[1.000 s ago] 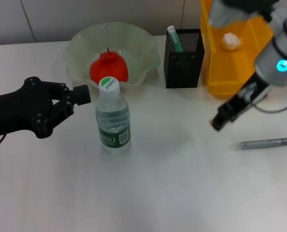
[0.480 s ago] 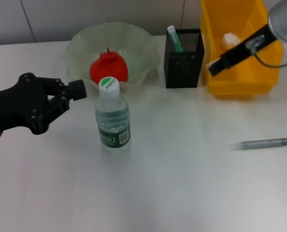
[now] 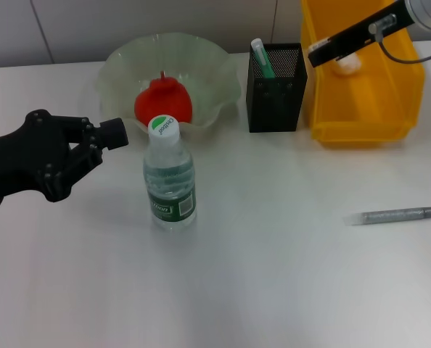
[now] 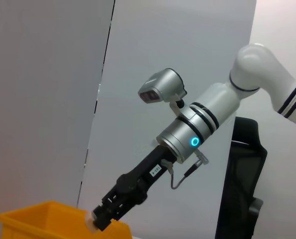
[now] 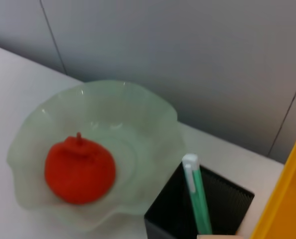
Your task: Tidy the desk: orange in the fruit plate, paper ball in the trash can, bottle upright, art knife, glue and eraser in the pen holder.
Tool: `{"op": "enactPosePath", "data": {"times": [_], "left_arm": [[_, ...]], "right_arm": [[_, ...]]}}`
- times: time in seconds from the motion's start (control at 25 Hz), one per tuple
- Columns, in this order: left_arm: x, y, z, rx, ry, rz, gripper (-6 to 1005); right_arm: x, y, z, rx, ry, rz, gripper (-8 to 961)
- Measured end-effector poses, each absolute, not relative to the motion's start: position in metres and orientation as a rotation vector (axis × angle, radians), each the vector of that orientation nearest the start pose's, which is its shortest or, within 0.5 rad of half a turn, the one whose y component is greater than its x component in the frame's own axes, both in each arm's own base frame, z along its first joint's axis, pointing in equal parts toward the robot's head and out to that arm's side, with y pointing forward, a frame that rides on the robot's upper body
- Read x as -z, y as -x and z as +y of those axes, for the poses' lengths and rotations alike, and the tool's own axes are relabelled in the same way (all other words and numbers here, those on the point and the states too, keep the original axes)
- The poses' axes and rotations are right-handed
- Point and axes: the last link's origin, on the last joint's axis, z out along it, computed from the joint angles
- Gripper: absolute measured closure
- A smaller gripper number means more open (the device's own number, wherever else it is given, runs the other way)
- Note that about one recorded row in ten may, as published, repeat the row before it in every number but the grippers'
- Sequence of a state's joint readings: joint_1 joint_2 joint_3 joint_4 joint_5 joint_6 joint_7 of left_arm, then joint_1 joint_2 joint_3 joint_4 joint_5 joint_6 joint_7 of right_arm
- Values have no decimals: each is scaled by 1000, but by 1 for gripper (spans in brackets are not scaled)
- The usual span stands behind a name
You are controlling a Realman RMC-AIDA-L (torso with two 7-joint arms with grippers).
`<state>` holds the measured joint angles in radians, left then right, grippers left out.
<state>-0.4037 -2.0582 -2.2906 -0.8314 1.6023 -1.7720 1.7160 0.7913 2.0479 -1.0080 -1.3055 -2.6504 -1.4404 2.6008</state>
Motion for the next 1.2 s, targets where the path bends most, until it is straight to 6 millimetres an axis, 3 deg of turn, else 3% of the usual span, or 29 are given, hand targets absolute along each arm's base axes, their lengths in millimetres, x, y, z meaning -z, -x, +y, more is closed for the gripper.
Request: {"op": "enactPosePath", "data": {"times": [0.24, 0.52, 1.2], "left_arm": [[-46, 228, 304, 1136, 2674, -402, 995], [-50, 229, 305, 1148, 2649, -404, 995], [-48, 228, 306, 1160, 2640, -409, 995]], "right_arm": [[-79, -156, 444, -23, 2348, 1006, 569], [-70, -172, 458, -13, 2368, 1032, 569], [-59, -179, 466, -22, 2397, 977, 570]]}}
